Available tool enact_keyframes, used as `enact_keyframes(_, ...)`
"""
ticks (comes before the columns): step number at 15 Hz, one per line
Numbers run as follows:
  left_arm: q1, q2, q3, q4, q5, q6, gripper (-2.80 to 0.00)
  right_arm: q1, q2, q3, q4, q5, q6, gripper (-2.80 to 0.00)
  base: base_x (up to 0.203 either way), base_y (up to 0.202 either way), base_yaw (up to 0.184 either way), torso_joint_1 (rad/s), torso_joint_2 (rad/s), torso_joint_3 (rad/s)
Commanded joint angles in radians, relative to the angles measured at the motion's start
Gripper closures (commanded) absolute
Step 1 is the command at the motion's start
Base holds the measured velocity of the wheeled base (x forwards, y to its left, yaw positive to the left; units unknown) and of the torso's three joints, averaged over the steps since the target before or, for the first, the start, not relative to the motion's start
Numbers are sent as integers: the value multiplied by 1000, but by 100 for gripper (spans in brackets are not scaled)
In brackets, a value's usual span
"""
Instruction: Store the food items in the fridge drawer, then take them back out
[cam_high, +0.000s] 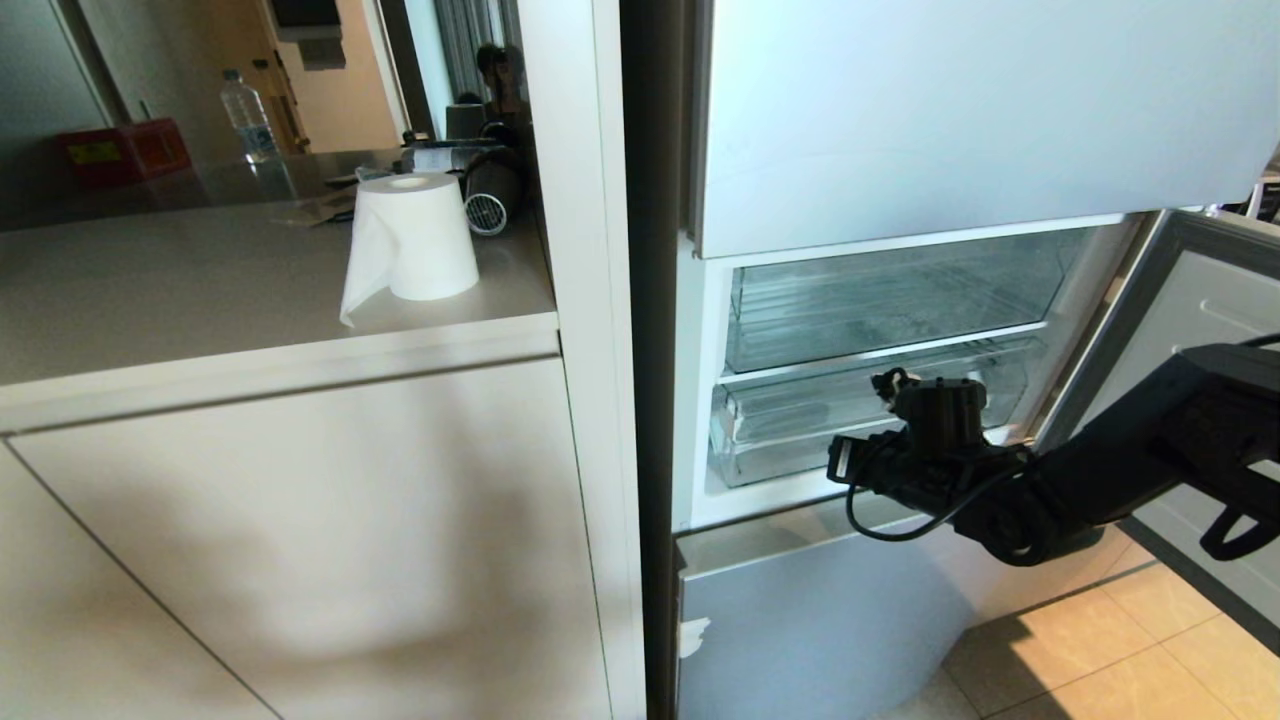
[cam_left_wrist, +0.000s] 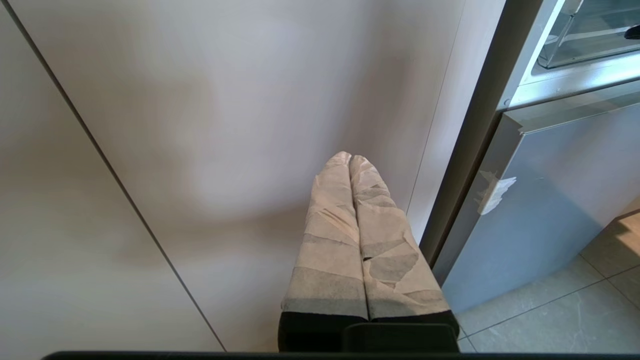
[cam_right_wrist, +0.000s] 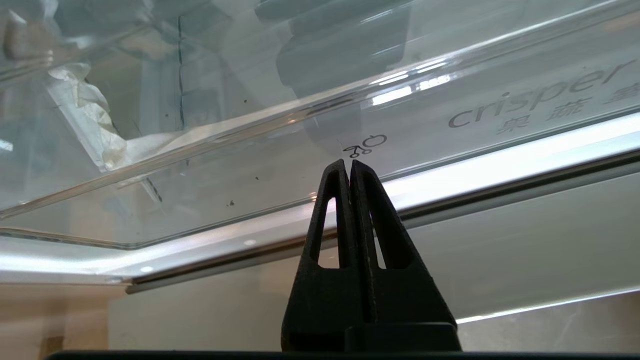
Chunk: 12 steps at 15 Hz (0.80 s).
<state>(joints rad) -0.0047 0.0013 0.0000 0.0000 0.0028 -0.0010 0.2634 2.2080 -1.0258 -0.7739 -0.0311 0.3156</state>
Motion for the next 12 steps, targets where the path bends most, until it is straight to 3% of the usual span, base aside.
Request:
enact_keyframes(1,0,0,0,0,0,-1,0,0,14,-23,-5,0,16,0,0,0,0,0,0,0)
enact_keyframes(6,0,0,0,0,0,-1,0,1,13,-25,-5,-6,43,0,0,0,0,0,0,0)
enact_keyframes(12,0,0,0,0,0,-1,0,48,-365,310,-11,-3,44,0,0,0,0,0,0,0)
